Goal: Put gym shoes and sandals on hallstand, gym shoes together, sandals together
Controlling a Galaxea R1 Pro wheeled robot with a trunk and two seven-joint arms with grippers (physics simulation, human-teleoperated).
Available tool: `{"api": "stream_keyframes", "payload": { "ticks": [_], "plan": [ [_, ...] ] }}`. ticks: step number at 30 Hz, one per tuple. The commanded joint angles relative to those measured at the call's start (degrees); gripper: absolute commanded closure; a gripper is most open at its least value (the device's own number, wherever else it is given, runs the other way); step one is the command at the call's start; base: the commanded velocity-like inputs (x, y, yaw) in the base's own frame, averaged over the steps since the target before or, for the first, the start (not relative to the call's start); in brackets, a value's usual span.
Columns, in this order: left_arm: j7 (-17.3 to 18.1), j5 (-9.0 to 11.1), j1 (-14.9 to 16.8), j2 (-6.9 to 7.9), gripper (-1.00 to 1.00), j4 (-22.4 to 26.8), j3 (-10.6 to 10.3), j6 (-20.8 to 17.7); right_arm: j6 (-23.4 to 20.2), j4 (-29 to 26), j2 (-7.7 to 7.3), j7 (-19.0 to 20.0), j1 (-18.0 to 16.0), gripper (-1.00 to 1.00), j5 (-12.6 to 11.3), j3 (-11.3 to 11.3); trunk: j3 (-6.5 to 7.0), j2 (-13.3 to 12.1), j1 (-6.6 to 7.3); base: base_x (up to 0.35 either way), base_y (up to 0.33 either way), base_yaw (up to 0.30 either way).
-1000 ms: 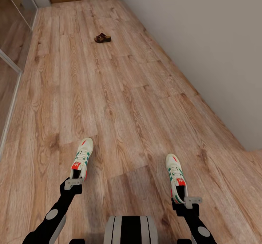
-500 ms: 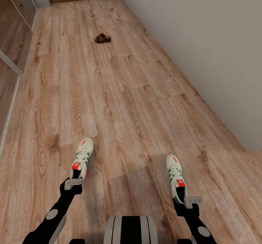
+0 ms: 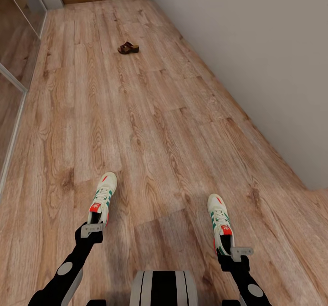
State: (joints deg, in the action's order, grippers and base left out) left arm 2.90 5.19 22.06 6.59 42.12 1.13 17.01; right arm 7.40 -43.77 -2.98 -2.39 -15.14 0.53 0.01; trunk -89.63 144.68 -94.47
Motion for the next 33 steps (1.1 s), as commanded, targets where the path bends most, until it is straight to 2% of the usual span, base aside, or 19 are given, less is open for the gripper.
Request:
{"api": "stream_keyframes", "payload": {
  "ticks": [1,22,29,33],
  "plan": [
    [0.3,0.5,0.0,0.00,1.00,0.0,0.0,0.1,0.2,0.1,0.00,-0.1,0.0,1.00,0.0,0.1,-0.03,0.0,0.01,0.000,0.000,0.000],
    [0.2,0.6,0.0,0.00,1.00,0.0,0.0,-0.1,0.3,0.0,0.05,-0.1,0.0,1.00,0.0,0.1,4.41,-0.3,0.52,0.000,0.000,0.000],
    [0.0,0.5,-0.1,0.04,1.00,-0.8,0.0,-0.2,1.6,-0.6,-0.37,-0.2,0.0,1.00,0.0,0.0,6.46,-0.4,0.70,0.000,0.000,-0.035],
    [-0.3,0.3,-3.3,0.38,1.00,-2.8,0.0,-0.1,2.3,-0.5,-0.67,-0.2,0.0,1.00,0.2,-0.1,7.70,-0.4,0.81,0.000,0.000,-0.015]
  ]
}}
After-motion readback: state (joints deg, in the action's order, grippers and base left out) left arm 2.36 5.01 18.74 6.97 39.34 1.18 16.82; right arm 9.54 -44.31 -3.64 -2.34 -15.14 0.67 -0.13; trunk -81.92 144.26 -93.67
